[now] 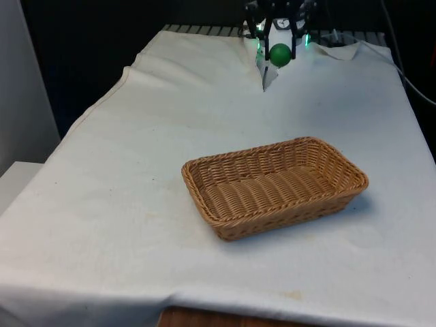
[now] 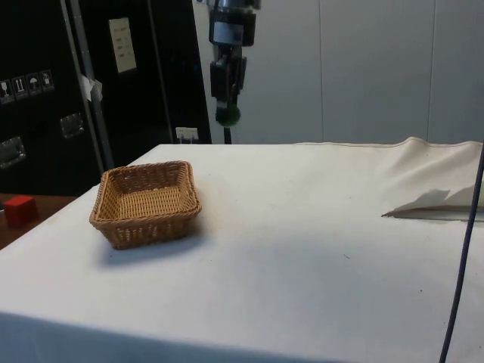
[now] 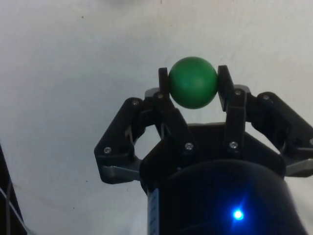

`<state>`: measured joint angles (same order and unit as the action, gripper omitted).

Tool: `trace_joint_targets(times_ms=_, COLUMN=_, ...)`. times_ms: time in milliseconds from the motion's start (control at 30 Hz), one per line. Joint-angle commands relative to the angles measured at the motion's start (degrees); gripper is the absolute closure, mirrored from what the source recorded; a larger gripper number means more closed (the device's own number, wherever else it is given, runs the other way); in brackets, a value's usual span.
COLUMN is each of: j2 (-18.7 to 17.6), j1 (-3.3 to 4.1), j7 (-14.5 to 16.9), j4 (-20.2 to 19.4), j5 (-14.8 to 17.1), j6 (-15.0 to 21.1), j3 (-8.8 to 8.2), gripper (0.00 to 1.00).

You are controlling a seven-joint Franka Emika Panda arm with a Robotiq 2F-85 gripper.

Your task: Pick up the ball and place it into the basket.

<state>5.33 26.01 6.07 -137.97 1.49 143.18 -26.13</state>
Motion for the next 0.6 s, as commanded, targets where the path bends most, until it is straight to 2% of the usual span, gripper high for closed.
trace_joint_targets(times_ms=0, j2=-0.4, j1=0.00, j7=-1.3, j4=0.7, j5=-1.0, j6=-0.8, j3=0.34, gripper=1.00)
trace_joint_targets(times_ms=67, j2=-0.6, j1=0.11, j7=-1.7, j4=1.3, j5=-0.9, j6=-1.5, j3=0.86, gripper=1.00)
trace_joint_targets(times_ms=100, j2=-0.1, j1=0.11, j7=-0.7, j4=0.9, j5=0.0, j6=-1.1, j3=0.80, gripper=1.00)
trace_joint_targets(times_ms=133, j2=-0.7, j1=0.11, j7=-1.9, j4=1.5, j5=-0.9, j6=-1.8, j3=1.09, gripper=1.00)
trace_joint_targets(times_ms=567, j2=-4.0, j1=0.63, j7=-5.1, j4=6.0, j5=0.1, j6=-4.8, j3=4.64, gripper=1.00)
